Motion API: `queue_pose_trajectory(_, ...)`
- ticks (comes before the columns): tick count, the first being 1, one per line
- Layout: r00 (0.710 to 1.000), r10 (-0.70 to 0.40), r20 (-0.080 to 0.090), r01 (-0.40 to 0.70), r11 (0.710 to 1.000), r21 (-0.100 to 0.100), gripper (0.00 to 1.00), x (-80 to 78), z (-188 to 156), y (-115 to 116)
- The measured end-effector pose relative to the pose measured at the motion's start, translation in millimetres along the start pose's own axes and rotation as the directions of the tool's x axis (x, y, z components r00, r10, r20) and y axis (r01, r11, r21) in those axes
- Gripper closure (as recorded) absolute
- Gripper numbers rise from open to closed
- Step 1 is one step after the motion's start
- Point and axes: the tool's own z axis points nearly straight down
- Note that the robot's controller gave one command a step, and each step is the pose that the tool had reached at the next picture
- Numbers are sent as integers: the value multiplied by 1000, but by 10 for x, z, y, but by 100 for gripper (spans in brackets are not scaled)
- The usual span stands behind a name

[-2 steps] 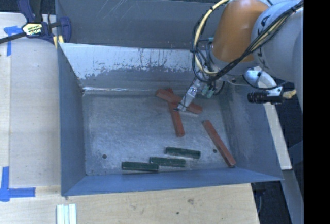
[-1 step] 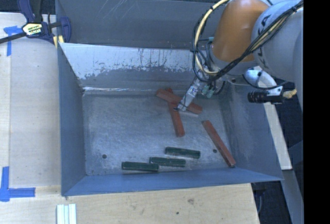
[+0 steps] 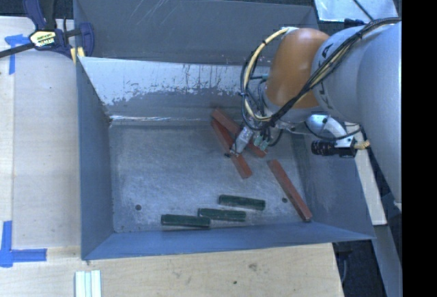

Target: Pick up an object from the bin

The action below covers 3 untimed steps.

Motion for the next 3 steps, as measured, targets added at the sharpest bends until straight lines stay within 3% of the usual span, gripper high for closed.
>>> queue_pose_trajectory(1,1000,0,0,0,1000,0,100,-1,-1,1)
queue_pose_trajectory(2,1000,-5,-5,5,1000,6,100,154,-478,-18)
queue_pose_trajectory(3,1000,-7,1,7,1000,2,100,-31,-1722,-76)
